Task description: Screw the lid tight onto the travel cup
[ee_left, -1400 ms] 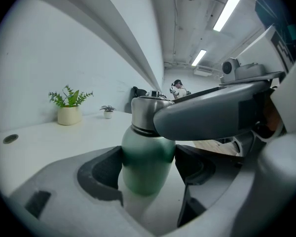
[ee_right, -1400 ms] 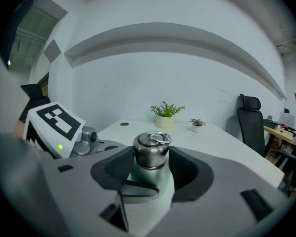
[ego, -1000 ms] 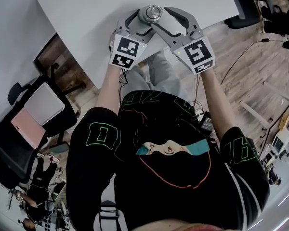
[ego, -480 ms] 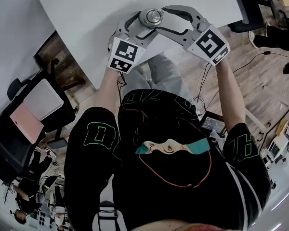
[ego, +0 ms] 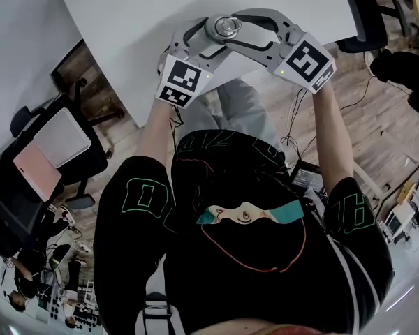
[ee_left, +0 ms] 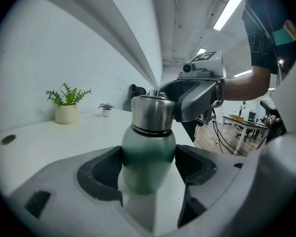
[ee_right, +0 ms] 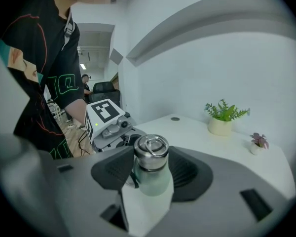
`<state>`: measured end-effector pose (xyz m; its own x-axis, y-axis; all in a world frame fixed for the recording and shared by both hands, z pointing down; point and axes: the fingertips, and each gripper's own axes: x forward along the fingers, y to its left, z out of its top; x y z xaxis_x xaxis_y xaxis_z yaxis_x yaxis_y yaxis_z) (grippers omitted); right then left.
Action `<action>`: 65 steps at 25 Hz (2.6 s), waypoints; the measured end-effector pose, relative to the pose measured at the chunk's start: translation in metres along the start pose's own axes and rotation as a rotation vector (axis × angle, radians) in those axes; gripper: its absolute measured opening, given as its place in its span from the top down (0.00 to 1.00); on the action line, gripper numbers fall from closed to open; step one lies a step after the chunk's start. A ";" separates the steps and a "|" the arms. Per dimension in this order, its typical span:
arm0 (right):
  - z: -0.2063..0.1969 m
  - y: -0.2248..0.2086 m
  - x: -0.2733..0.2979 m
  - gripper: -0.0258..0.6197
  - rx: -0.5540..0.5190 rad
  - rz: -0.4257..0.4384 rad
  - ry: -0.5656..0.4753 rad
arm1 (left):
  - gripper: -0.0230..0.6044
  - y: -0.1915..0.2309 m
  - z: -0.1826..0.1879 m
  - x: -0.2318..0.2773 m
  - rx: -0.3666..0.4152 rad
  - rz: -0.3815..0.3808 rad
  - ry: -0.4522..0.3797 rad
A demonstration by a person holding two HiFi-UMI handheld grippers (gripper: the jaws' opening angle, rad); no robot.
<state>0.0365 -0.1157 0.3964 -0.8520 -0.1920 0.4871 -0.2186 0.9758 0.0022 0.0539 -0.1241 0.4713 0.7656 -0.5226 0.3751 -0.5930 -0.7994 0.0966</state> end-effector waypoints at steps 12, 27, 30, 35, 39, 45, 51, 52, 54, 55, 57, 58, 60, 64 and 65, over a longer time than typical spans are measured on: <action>-0.005 -0.006 -0.005 0.62 0.145 -0.235 -0.073 | 0.41 0.000 0.001 0.005 -0.006 0.002 0.006; -0.010 -0.008 -0.008 0.62 0.341 -0.717 -0.129 | 0.41 0.000 0.000 0.008 -0.013 0.008 0.003; -0.011 -0.009 -0.009 0.62 0.362 -0.806 -0.126 | 0.41 0.001 0.001 0.009 -0.014 0.009 0.004; -0.013 -0.008 -0.009 0.61 0.383 -0.828 -0.139 | 0.41 0.000 0.000 0.009 -0.016 0.011 0.005; -0.013 -0.009 -0.011 0.60 0.356 -0.744 -0.143 | 0.41 -0.001 0.001 0.009 -0.014 0.008 0.004; -0.005 -0.007 -0.019 0.55 0.180 -0.509 -0.097 | 0.41 -0.002 0.001 0.012 -0.012 0.005 0.010; -0.005 -0.009 -0.032 0.55 0.136 -0.305 -0.057 | 0.41 -0.004 0.003 0.010 -0.009 -0.001 0.010; -0.005 -0.007 -0.032 0.55 0.125 -0.259 -0.049 | 0.41 -0.004 0.004 0.010 -0.008 -0.002 0.009; -0.004 -0.006 -0.028 0.55 0.097 -0.181 -0.029 | 0.41 -0.003 0.004 0.010 -0.007 -0.004 0.008; -0.004 -0.006 -0.025 0.56 0.083 -0.153 -0.021 | 0.41 -0.002 0.004 0.010 -0.007 -0.005 0.008; -0.006 -0.008 -0.019 0.57 0.060 -0.103 -0.022 | 0.41 0.000 0.001 0.009 -0.010 -0.006 0.009; -0.005 -0.008 -0.015 0.58 0.049 -0.077 -0.030 | 0.41 0.000 0.000 0.008 -0.011 -0.007 0.009; -0.003 -0.006 -0.009 0.59 0.038 -0.024 -0.031 | 0.41 0.001 -0.001 0.006 -0.010 -0.009 0.009; -0.003 -0.005 -0.003 0.59 0.037 0.052 -0.018 | 0.41 0.001 -0.001 0.005 -0.011 -0.016 0.008; -0.003 -0.004 -0.002 0.60 0.036 0.069 -0.020 | 0.41 0.001 -0.001 0.005 -0.010 -0.019 0.009</action>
<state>0.0409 -0.1192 0.3975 -0.8747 -0.1272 0.4676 -0.1761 0.9824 -0.0621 0.0570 -0.1273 0.4738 0.7743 -0.5050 0.3813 -0.5811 -0.8060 0.1126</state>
